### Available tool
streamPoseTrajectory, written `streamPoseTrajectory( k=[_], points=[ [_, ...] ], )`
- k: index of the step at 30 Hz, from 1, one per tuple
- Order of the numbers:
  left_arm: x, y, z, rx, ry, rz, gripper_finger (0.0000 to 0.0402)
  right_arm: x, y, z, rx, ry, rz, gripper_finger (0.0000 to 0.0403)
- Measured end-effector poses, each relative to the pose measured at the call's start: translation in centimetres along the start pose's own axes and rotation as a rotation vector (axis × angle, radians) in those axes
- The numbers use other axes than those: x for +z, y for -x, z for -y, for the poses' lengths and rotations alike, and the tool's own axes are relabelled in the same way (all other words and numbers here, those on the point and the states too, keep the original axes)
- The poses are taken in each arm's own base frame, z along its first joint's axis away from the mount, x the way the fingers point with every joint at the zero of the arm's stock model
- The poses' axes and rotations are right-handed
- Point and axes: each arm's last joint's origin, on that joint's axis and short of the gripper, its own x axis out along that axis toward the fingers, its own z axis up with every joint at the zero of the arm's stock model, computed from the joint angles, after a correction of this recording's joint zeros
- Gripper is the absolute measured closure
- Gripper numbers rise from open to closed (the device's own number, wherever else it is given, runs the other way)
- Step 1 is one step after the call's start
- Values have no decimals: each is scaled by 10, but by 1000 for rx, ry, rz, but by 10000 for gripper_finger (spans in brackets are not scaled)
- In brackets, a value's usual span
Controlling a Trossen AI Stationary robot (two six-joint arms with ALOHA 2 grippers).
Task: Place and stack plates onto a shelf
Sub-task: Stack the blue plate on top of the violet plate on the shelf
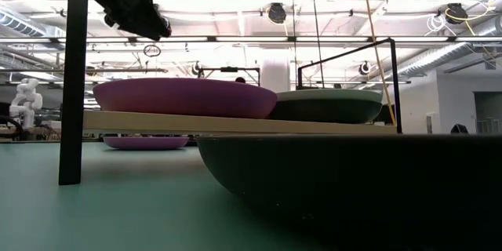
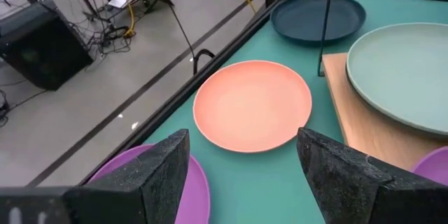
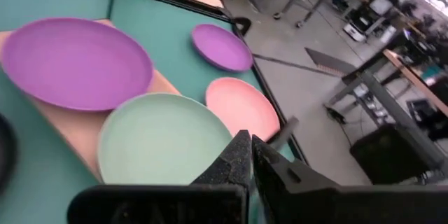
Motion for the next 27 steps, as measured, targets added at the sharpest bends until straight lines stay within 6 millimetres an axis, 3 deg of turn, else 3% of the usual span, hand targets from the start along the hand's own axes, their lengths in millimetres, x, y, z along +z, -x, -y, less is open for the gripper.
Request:
streamPoseTrajectory(
  k=[7, 14, 24, 27],
  points=[
    [-2, -3, 2, 2, -14, -16, 133, -17, 2, 10, -41, -54, -51, 403],
    [-4, -14, 9, 8, -50, -49, 133, -50, -6, 7, -90, -45, -68, 403],
    [-7, -25, 16, 11, -96, -74, 133, -89, -10, 20, -192, -103, -23, 403],
    [-4, -26, 17, 2, -100, -47, 133, -87, -12, 23, -199, -145, -16, 403]
  ],
)
